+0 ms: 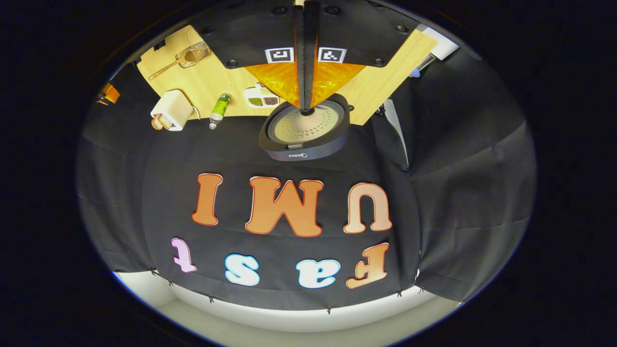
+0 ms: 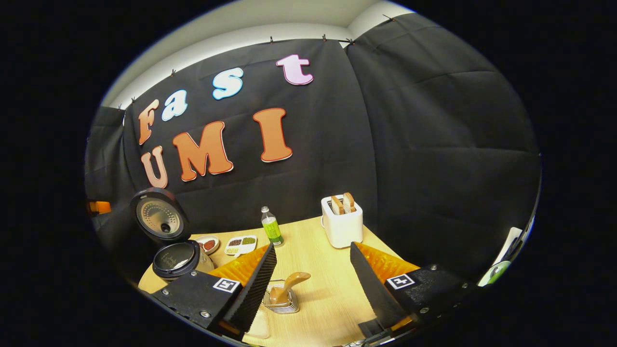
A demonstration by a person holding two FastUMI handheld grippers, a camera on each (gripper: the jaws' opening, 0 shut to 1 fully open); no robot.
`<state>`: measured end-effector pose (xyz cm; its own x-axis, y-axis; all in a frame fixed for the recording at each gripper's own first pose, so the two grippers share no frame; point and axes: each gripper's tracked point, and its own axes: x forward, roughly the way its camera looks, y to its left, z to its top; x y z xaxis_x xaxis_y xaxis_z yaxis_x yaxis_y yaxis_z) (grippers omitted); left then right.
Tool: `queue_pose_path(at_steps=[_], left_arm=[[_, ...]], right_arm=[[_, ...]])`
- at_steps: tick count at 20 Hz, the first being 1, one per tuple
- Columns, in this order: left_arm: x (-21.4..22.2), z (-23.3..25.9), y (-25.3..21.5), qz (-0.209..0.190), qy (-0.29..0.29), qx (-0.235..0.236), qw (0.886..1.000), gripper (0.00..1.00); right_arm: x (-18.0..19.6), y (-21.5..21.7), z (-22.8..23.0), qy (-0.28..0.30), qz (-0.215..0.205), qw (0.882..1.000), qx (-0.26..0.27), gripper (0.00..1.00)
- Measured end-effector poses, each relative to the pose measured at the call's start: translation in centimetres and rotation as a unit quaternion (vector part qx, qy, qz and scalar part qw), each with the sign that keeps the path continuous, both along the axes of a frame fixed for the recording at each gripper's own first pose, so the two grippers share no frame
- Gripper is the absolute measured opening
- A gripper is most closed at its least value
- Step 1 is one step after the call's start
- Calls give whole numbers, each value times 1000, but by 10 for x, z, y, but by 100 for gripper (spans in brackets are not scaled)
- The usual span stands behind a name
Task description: Close the left gripper, press the button to open the rice cooker; take a wooden spoon from the chopstick holder with the right hand, scoop a spoonful of rice and pour it into the rice cooker, then put the wooden spoon back into the chopstick holder.
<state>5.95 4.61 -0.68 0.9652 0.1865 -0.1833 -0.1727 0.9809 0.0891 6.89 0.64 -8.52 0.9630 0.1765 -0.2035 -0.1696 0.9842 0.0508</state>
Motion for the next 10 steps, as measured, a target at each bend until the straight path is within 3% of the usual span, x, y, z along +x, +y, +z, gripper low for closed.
queue_pose_path(at_steps=[4, 7, 8, 10], left_arm=[[-21, 21, 22, 37, -40, 0, 999, 2], [-45, 37, 42, 64, -71, 17, 995, 7], [-48, 44, 47, 71, -81, 21, 994, 5], [-58, 45, 53, 82, -85, 22, 993, 20]], right_arm=[[16, 16, -33, 30, 14, 999, 24, 95], [28, 27, -62, 60, 17, 997, 45, 95], [32, 28, -72, 70, 16, 996, 47, 95], [37, 33, -91, 92, 19, 994, 51, 95]])
